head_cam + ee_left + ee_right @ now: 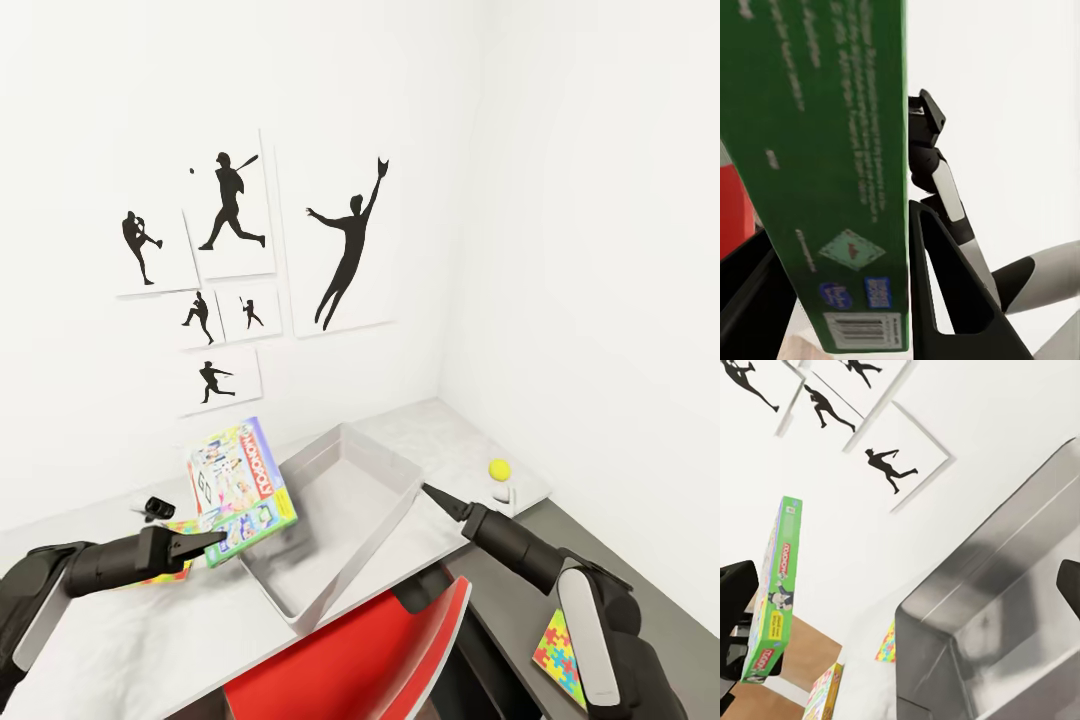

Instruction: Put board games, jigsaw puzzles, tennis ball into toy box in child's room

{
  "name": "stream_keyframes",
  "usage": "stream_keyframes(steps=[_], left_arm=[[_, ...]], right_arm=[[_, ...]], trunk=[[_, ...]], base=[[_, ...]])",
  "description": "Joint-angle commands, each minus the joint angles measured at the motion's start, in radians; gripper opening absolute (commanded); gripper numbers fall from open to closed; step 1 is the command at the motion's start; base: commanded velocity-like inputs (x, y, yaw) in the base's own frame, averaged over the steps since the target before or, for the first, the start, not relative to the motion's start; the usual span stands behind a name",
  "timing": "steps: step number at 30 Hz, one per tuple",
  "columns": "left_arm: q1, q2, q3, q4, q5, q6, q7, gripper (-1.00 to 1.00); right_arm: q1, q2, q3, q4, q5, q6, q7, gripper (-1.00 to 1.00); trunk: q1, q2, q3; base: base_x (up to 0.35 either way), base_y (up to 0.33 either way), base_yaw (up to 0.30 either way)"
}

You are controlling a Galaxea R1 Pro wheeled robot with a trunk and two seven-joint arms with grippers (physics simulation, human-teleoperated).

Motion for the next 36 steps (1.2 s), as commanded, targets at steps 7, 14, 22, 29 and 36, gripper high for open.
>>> stream_keyframes(steps=[7, 14, 22, 29, 36], left_arm=[[-0.009, -0.040, 0.000, 0.001, 0.003, 0.013, 0.036, -1.00], [-0.012, -0.083, 0.000, 0.001, 0.003, 0.013, 0.072, -1.00], [-0.017, -0.130, 0.000, 0.008, 0.002, 0.013, 0.132, -1.00], [-0.020, -0.178, 0.000, 0.031, 0.003, 0.013, 0.190, -1.00], [-0.060, -0.199, 0.000, 0.139, 0.004, 0.013, 0.225, -1.00]], right_arm=[[-0.001, 0.000, -0.004, 0.000, -0.002, 0.006, 0.003, 1.00], [-0.001, 0.000, -0.005, 0.001, -0.002, 0.006, 0.003, 1.00], [-0.001, 0.000, -0.018, 0.001, -0.003, 0.006, 0.004, 1.00], [-0.001, 0.000, -0.034, 0.001, -0.004, 0.006, 0.008, 1.00], [-0.001, 0.000, -0.037, 0.002, -0.004, 0.006, 0.009, 1.00]], trunk=[[0.001, -0.002, -0.002], [0.001, -0.002, -0.002], [0.001, -0.002, -0.002], [0.001, -0.002, -0.002], [0.001, -0.002, -0.002]], base=[[0.000, 0.000, 0.000], [0.000, 0.000, 0.000], [0.000, 0.000, 0.000], [0.000, 0.000, 0.000], [0.000, 0.000, 0.000]])
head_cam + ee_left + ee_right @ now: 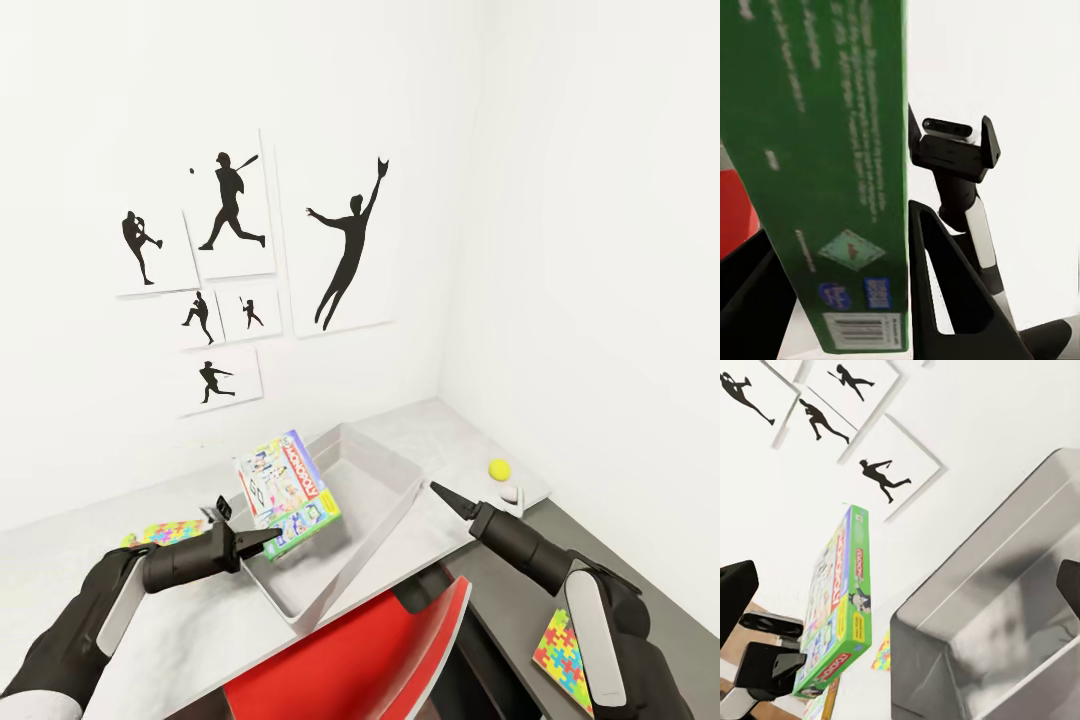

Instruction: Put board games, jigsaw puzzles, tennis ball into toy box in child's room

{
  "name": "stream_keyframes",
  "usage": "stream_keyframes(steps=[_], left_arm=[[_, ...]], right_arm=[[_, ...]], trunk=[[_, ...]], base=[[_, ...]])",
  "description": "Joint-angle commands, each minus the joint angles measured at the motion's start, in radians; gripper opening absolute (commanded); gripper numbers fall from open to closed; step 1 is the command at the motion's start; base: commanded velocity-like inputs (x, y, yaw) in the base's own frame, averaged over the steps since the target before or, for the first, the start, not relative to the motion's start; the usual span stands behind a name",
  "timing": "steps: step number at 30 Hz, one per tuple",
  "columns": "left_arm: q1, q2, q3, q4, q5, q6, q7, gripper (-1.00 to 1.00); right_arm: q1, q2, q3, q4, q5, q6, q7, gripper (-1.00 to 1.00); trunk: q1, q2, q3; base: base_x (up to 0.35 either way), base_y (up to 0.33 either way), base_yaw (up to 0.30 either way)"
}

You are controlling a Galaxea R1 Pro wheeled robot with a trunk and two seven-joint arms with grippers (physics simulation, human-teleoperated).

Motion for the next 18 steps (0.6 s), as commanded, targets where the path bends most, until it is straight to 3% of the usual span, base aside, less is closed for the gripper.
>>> stream_keyframes(steps=[1, 6, 18], left_arm=[[-0.008, -0.001, 0.000, 0.027, 0.007, 0.011, -0.001, -1.00], [-0.031, -0.002, 0.000, 0.079, 0.007, 0.011, 0.001, -1.00], [-0.040, -0.003, 0.000, 0.099, 0.006, 0.011, 0.003, -1.00]], right_arm=[[-0.001, -0.001, -0.002, 0.000, -0.001, 0.005, 0.003, 1.00], [-0.001, -0.008, -0.010, 0.000, -0.001, 0.005, 0.004, 1.00], [-0.001, -0.008, -0.043, 0.000, -0.001, 0.007, 0.009, 1.00]], trunk=[[0.001, -0.002, -0.002], [0.001, -0.002, -0.002], [0.001, -0.002, -0.002]], base=[[0.000, 0.000, 0.000], [0.000, 0.000, 0.000], [0.000, 0.000, 0.000]])
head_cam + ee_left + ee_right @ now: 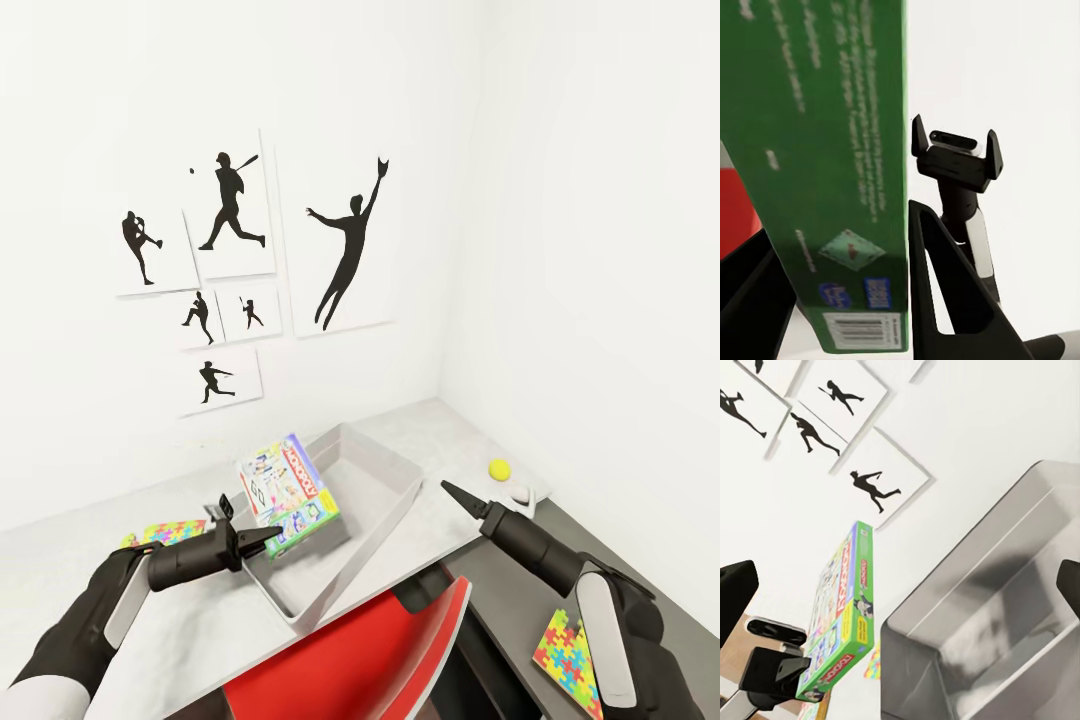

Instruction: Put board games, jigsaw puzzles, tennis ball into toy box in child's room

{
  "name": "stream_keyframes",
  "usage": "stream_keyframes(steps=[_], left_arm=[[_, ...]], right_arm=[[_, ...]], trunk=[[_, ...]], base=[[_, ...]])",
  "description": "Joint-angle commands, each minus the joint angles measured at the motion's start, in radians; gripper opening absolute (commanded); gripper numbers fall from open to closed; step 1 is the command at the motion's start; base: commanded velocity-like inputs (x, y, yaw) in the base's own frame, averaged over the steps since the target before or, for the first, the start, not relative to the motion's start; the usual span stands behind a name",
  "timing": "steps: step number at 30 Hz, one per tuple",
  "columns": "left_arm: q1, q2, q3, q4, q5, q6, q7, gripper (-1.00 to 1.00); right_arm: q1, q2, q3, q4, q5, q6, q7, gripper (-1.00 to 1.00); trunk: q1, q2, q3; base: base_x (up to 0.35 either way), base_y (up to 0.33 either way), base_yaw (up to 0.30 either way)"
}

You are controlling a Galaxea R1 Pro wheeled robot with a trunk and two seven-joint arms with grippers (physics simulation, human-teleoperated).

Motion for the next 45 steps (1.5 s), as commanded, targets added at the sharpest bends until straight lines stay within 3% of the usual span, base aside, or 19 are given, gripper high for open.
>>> stream_keyframes(steps=[1, 7, 16, 38, 45], left_arm=[[-0.001, 0.000, 0.000, 0.003, 0.004, 0.009, -0.002, -1.00], [-0.001, 0.000, 0.000, 0.037, 0.005, 0.009, 0.013, -1.00], [-0.055, -0.018, 0.000, 0.159, 0.005, 0.009, 0.111, -1.00], [-0.066, -0.023, 0.000, 0.216, 0.005, 0.009, 0.158, -1.00], [-0.100, -0.023, 0.001, 0.312, 0.006, 0.009, 0.203, -1.00]], right_arm=[[-0.001, 0.001, -0.002, 0.000, -0.001, 0.005, 0.003, 1.00], [-0.001, 0.001, -0.002, 0.000, -0.001, 0.005, 0.003, 1.00], [-0.001, 0.001, -0.003, 0.000, -0.001, 0.005, 0.001, 1.00], [-0.001, 0.001, -0.003, 0.001, -0.001, 0.004, 0.000, 1.00], [-0.001, 0.001, -0.003, 0.001, -0.001, 0.004, -0.002, 1.00]], trunk=[[0.001, -0.002, -0.002], [0.001, -0.002, -0.002], [0.001, -0.002, -0.002], [0.001, -0.002, -0.002], [0.001, -0.002, -0.002]], base=[[0.000, 0.000, 0.000], [0.000, 0.000, 0.000], [0.000, 0.000, 0.000], [0.000, 0.000, 0.000], [0.000, 0.000, 0.000]])
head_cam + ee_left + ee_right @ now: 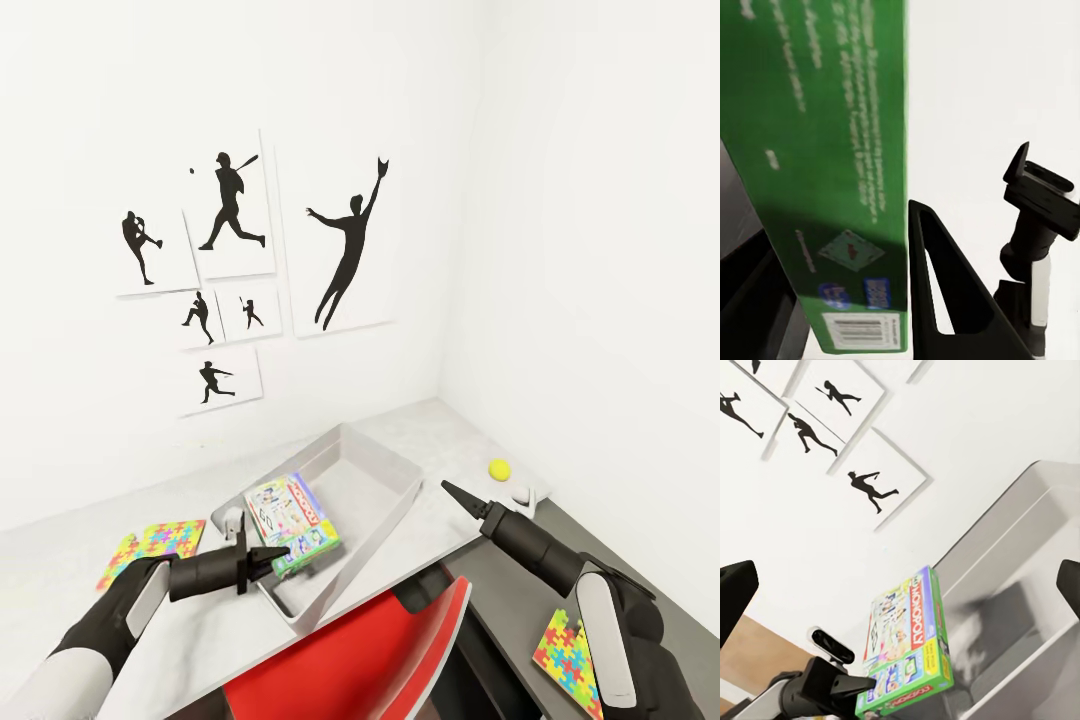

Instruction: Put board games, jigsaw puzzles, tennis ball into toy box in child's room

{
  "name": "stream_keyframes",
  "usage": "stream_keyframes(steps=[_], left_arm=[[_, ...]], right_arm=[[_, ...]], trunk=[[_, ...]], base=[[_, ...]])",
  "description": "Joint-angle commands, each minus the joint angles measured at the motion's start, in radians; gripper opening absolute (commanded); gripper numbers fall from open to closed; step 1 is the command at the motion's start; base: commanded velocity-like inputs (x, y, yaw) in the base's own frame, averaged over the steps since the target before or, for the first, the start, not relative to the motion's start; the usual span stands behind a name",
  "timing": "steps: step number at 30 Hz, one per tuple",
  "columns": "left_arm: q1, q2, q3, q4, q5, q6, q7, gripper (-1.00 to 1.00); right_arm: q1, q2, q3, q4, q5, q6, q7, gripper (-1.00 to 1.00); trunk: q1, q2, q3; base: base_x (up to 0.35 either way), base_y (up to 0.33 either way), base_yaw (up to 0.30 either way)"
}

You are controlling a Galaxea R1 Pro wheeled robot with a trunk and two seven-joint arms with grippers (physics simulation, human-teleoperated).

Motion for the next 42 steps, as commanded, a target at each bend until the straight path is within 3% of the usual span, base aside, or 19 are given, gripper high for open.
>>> stream_keyframes(steps=[1, 22, 42], left_arm=[[-0.007, 0.000, 0.001, 0.017, 0.000, 0.005, -0.003, -1.00], [-0.019, 0.000, 0.004, 0.095, 0.001, 0.005, 0.029, -1.00], [-0.025, -0.005, 0.010, 0.104, 0.002, 0.005, 0.067, -1.00]], right_arm=[[-0.001, 0.001, -0.002, 0.000, -0.001, 0.005, 0.002, 1.00], [-0.001, 0.000, -0.004, 0.017, -0.001, 0.005, 0.005, 1.00], [-0.001, 0.000, -0.004, 0.017, -0.001, 0.005, 0.005, 1.00]], trunk=[[0.001, -0.002, -0.002], [0.001, -0.002, -0.002], [0.001, -0.002, -0.002]], base=[[0.000, 0.000, 0.000], [0.000, 0.000, 0.000], [0.000, 0.000, 0.000]])
